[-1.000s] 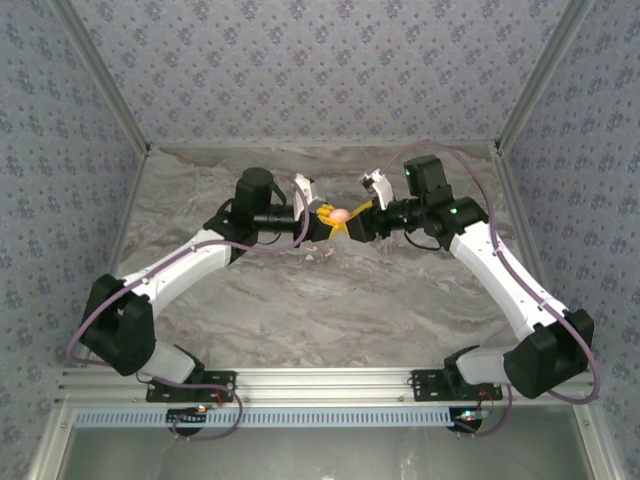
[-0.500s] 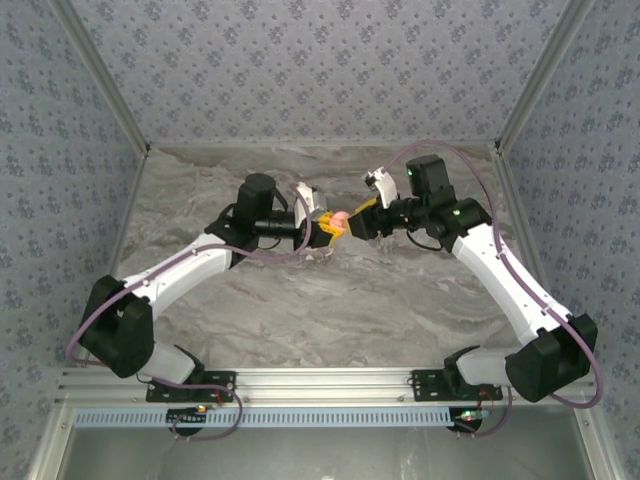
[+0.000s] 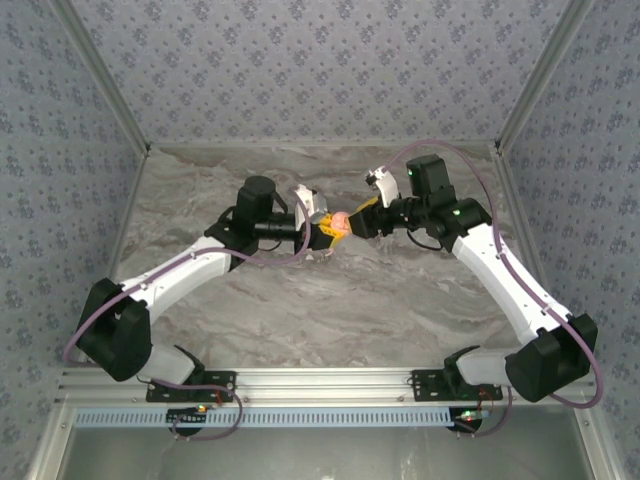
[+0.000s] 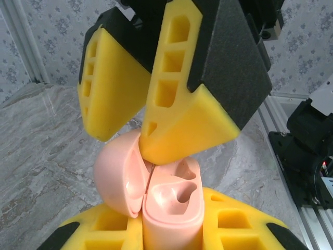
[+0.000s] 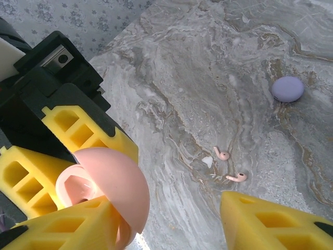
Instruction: Insert the wireless bluetooth earbuds into the charging case
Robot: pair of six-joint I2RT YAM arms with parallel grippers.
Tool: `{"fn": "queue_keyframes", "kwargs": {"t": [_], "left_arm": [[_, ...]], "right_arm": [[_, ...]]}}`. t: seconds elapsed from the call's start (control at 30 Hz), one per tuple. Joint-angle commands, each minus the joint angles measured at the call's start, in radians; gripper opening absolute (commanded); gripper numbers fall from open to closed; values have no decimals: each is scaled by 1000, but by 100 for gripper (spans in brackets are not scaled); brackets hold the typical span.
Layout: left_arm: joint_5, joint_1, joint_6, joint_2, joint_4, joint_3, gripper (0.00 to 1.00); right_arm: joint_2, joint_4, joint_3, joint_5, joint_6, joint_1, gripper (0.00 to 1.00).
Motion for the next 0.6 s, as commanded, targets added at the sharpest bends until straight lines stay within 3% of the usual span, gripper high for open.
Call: {"fn": "queue_keyframes", "kwargs": {"t": [0.0,0.27,0.57], "left_arm": [[-9,5,-55,-23,86,-24,2],[-11,49,-174,-36,217,-101,2],[-63,50,-294,-117,219,-148,2]], "right_arm": [[-54,25,17,41,29,-8,57],[-97,75,-55,128,144,-94,57],[65,39,-118,168,248,-124,55]]}}
